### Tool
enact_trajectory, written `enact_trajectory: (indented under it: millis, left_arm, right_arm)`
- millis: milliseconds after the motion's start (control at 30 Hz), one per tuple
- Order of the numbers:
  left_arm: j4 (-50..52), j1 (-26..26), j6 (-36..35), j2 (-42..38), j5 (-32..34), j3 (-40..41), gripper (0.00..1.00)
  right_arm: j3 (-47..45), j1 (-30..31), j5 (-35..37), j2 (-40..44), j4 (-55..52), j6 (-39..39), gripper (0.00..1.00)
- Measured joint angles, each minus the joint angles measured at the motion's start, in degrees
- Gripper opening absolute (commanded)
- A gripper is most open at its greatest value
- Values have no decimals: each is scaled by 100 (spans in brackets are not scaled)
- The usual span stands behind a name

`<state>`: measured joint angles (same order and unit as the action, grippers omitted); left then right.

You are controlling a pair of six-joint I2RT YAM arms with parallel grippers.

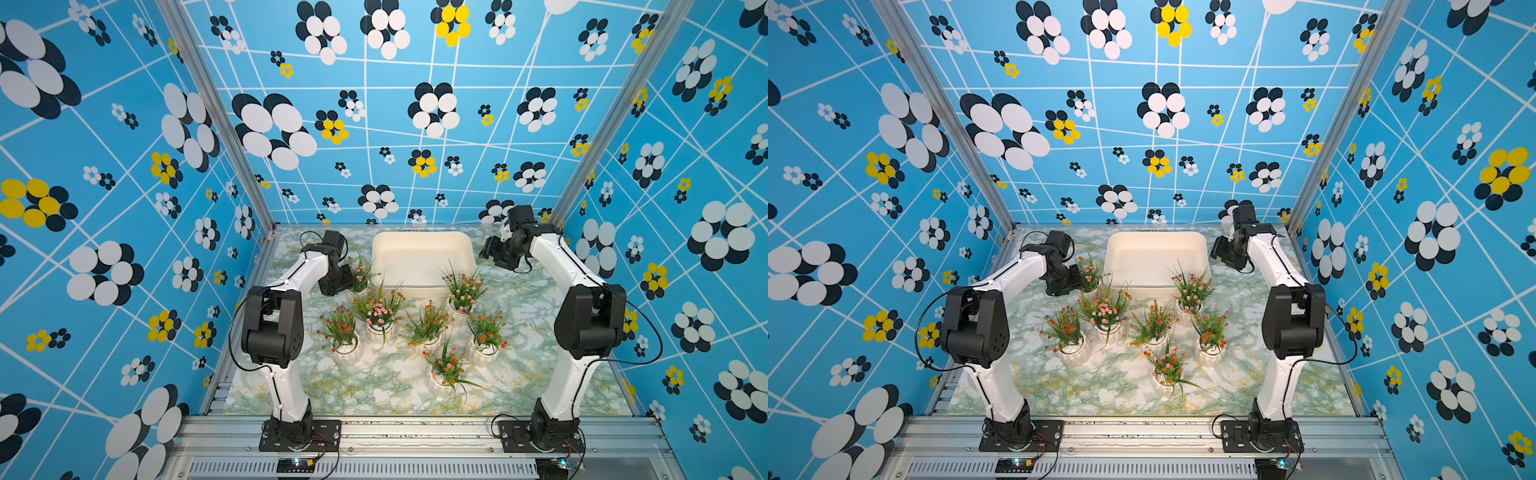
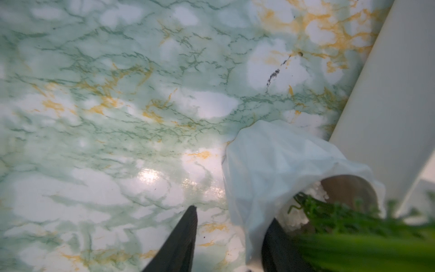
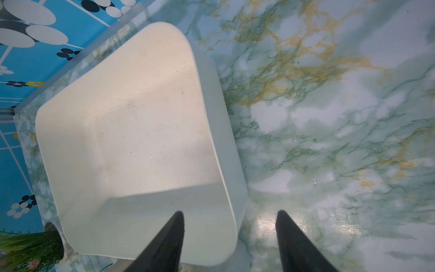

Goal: Put the potted gypsophila into the storage box
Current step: Pick up the baby's breath potted plant from the center of the board.

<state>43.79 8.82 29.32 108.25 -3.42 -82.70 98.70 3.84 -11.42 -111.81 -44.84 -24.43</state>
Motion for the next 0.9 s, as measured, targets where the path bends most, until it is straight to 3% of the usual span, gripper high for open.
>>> enact_trajectory:
  millis: [733, 900]
  left_arm:
    - [142, 96, 28, 50, 348, -181, 18]
    - [188, 94, 28, 52, 437, -214, 6]
  right_arm:
    - [-74, 0, 15, 0, 4, 20, 64]
    - [-74, 0, 13, 0, 4, 20, 64]
